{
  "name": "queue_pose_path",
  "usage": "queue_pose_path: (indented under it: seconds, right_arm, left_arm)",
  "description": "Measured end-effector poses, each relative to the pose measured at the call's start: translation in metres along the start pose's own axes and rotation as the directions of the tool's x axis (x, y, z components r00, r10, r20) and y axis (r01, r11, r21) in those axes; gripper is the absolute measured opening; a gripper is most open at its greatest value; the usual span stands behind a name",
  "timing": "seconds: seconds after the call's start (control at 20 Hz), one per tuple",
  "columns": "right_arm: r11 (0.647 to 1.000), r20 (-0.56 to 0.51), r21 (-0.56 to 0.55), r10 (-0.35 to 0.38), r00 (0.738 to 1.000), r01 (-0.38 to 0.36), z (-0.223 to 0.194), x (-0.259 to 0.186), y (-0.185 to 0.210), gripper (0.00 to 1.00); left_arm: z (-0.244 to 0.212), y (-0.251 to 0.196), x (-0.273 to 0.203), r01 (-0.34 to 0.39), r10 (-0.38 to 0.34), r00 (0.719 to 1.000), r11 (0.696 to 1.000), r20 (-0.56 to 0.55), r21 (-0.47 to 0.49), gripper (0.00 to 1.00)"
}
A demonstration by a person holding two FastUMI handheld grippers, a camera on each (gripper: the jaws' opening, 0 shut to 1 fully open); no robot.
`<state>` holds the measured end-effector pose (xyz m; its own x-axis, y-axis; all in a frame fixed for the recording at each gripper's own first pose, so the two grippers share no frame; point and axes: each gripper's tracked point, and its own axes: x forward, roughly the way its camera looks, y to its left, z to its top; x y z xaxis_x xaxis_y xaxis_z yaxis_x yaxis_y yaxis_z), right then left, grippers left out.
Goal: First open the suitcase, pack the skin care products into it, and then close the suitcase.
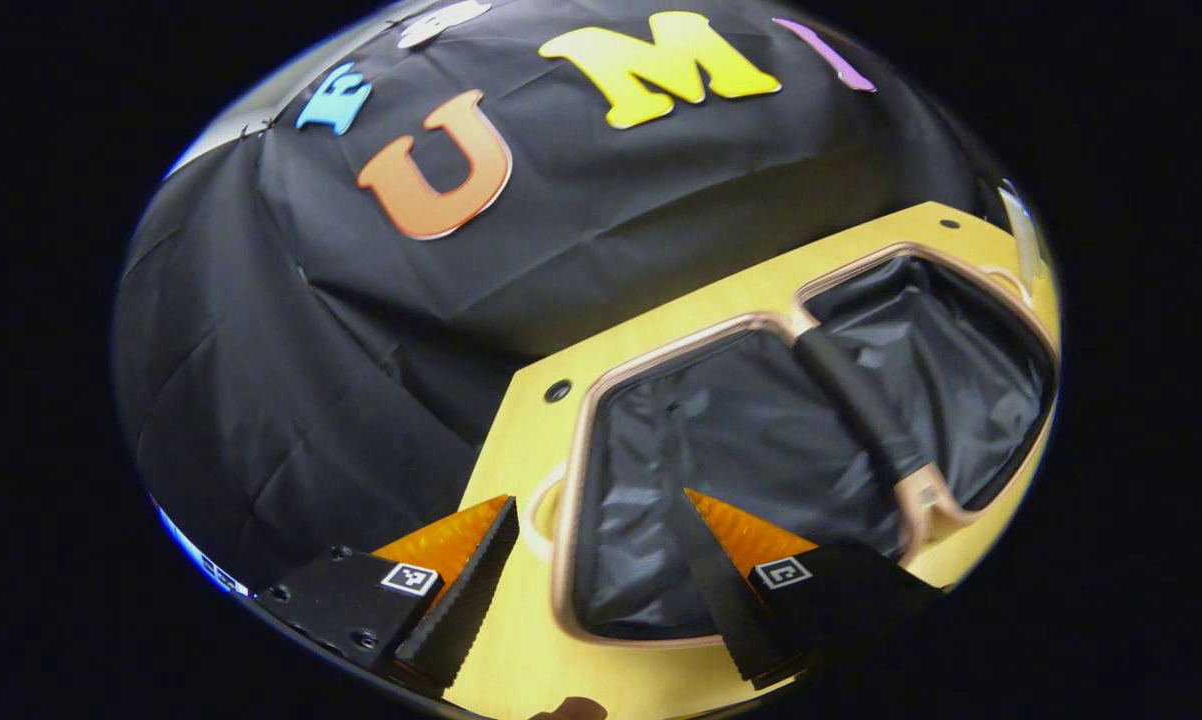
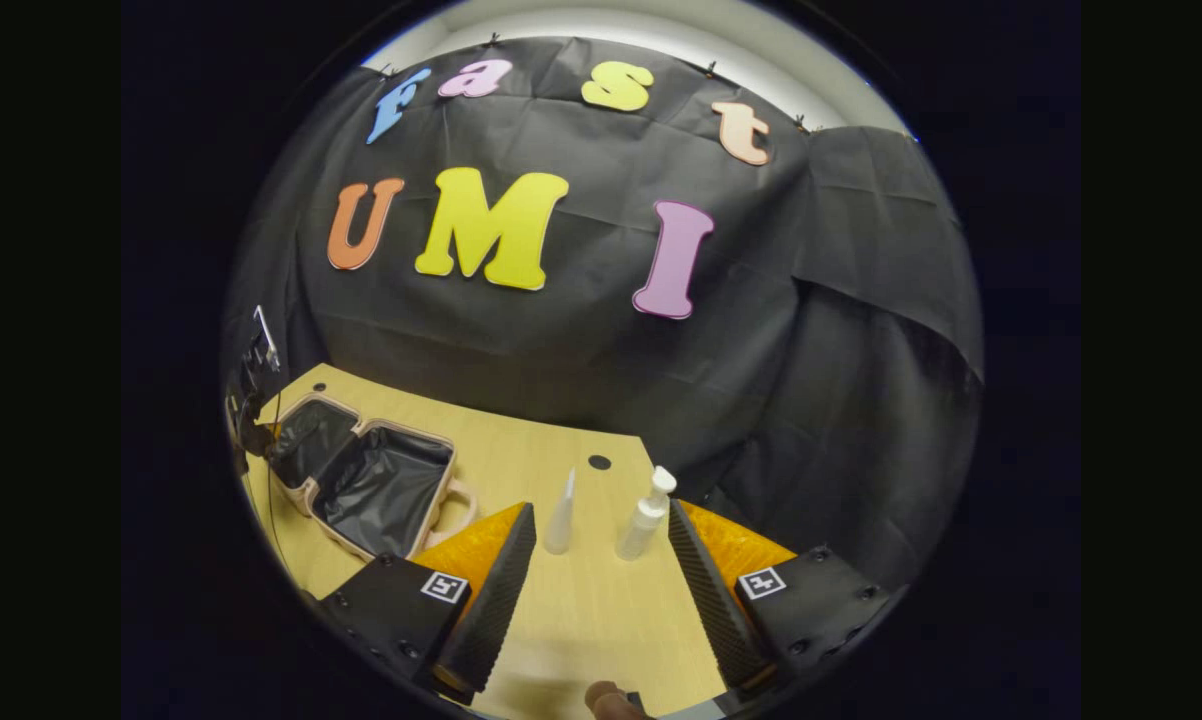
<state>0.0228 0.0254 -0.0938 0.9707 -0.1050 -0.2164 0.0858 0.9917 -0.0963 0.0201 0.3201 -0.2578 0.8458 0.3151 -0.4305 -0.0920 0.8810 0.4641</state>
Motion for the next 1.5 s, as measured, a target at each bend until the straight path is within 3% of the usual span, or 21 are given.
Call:
queue_pose_path:
  seconds: [0.3, 0.75, 1.0, 1.2, 1.4, 1.45, 1.5]
  right_arm:
    - [0.999, -0.019, 0.032, 0.018, 1.000, -0.017, -0.017, 0.021, -0.056, 0.78]
    - [0.999, -0.072, 0.034, 0.039, 0.997, -0.037, -0.053, 0.055, -0.127, 0.80]
    - [0.999, -0.124, 0.036, 0.030, 0.992, -0.025, -0.079, 0.067, -0.160, 0.79]
    - [0.999, -0.173, 0.031, 0.023, 0.985, -0.018, -0.100, 0.074, -0.177, 0.80]
    - [1.000, -0.224, 0.027, 0.016, 0.974, -0.010, -0.119, 0.084, -0.188, 0.80]
    - [1.000, -0.234, 0.024, 0.013, 0.972, -0.007, -0.123, 0.085, -0.191, 0.79]
    - [1.000, -0.244, 0.018, 0.009, 0.970, -0.005, -0.126, 0.084, -0.194, 0.80]
  left_arm:
    - [0.089, -0.144, -0.038, 0.173, -0.177, 0.978, 0.984, 0.109, 0.039, 0.99]
    - [0.162, -0.359, -0.087, 0.402, -0.419, 0.894, 0.906, 0.156, 0.132, 0.96]
    - [0.164, -0.435, -0.089, 0.460, -0.473, 0.872, 0.880, 0.124, 0.119, 0.95]
    - [0.159, -0.482, -0.068, 0.478, -0.481, 0.873, 0.877, 0.077, 0.050, 0.95]
    - [0.148, -0.506, -0.040, 0.440, -0.441, 0.897, 0.898, 0.036, 0.023, 0.96]
    - [0.154, -0.512, -0.035, 0.441, -0.440, 0.895, 0.898, 0.071, 0.008, 0.87]
    - [0.158, -0.518, -0.030, 0.446, -0.444, 0.893, 0.895, 0.072, -0.004, 0.83]
